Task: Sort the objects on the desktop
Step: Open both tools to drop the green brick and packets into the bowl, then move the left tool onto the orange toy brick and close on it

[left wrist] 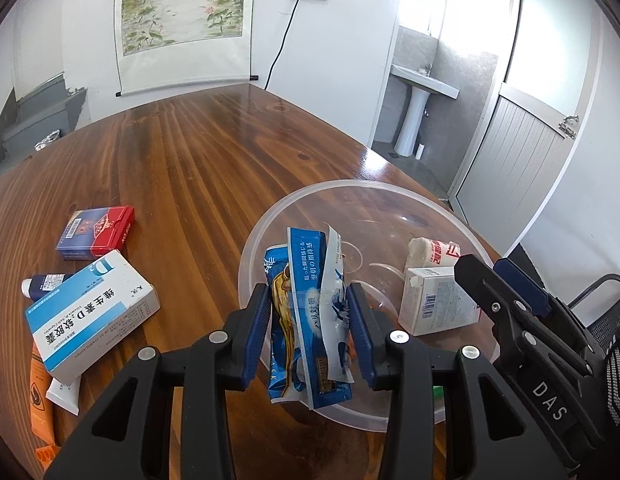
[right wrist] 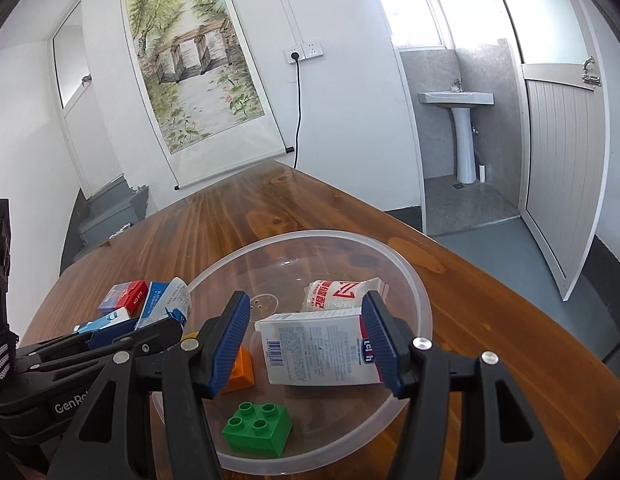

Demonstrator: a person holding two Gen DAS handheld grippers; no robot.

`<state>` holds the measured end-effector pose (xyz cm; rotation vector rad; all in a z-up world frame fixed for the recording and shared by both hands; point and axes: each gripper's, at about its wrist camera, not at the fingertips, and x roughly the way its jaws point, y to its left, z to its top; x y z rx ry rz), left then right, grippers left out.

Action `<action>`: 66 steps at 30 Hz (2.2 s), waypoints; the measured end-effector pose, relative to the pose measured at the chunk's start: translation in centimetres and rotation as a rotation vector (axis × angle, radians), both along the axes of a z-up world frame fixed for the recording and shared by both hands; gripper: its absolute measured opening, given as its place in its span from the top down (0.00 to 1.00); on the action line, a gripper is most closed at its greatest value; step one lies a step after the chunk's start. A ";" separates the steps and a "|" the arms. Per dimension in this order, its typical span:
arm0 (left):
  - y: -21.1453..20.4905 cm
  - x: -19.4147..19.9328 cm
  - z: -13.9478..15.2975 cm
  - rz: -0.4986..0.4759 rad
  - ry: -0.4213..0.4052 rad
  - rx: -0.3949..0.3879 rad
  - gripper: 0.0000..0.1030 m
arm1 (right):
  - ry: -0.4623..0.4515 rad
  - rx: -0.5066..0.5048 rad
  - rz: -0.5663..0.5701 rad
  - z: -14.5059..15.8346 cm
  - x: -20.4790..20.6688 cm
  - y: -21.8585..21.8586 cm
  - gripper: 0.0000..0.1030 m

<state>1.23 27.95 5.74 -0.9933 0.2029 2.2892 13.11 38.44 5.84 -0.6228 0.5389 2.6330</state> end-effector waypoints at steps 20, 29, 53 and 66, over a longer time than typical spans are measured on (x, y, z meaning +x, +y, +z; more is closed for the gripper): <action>-1.0 0.2 1.0 0.068 0.097 -0.038 0.42 | 0.001 -0.005 -0.009 0.0 0.1 0.2 0.27; -2.0 0.3 1.4 0.107 0.121 -0.062 0.42 | 0.001 0.004 0.051 -0.1 -0.3 -0.6 0.21; -9.3 0.2 1.7 0.256 0.126 -0.075 0.42 | 0.013 -0.007 0.069 -0.1 -0.6 -1.0 0.18; -17.1 -1.2 0.5 0.379 0.082 -0.094 0.42 | -0.042 0.039 0.130 -0.2 -1.6 -2.8 0.18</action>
